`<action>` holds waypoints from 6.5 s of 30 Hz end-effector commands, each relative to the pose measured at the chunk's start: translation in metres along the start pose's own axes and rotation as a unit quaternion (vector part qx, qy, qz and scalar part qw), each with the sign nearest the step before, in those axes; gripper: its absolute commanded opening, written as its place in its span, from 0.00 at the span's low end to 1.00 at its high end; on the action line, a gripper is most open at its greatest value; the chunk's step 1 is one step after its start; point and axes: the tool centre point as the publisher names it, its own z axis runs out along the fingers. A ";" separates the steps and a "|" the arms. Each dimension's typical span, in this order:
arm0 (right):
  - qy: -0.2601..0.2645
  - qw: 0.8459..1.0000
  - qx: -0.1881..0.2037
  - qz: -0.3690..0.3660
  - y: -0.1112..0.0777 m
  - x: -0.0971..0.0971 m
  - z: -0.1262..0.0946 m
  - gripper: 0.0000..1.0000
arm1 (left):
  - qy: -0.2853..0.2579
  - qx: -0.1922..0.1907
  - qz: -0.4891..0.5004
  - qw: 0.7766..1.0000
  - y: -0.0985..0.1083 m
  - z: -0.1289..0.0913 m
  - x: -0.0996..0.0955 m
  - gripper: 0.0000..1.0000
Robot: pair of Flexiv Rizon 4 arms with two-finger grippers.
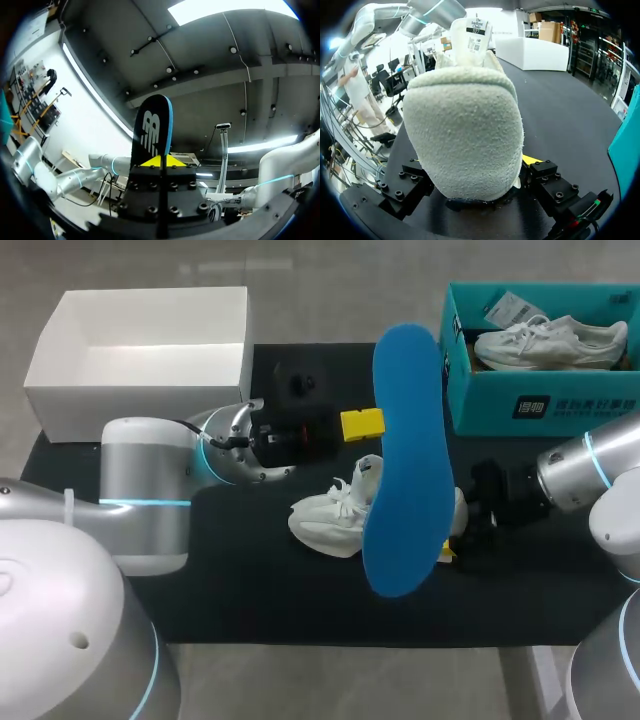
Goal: Take the shoe out of the shoebox, open the shoe tongue, remove and reinsert the insole, then place the shoe into the shoebox
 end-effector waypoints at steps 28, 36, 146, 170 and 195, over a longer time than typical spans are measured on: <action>-0.006 1.000 0.014 0.005 -0.001 0.002 0.001 1.00 | 0.001 0.001 0.000 1.000 0.001 0.000 -0.001 0.00; -0.022 0.998 0.048 0.017 -0.001 0.008 -0.015 1.00 | 0.001 0.001 0.000 1.000 0.001 0.000 -0.001 0.00; -0.022 0.926 0.375 -0.034 0.082 -0.016 -0.050 1.00 | 0.001 0.001 0.000 1.000 0.001 0.000 -0.001 0.00; 0.015 0.940 0.337 -0.053 0.080 -0.039 0.008 0.00 | 0.001 0.001 0.000 1.000 0.001 0.000 -0.001 0.00; 0.009 0.940 0.339 0.028 0.094 -0.040 0.010 0.00 | 0.001 0.001 0.000 1.000 0.001 0.000 -0.001 0.00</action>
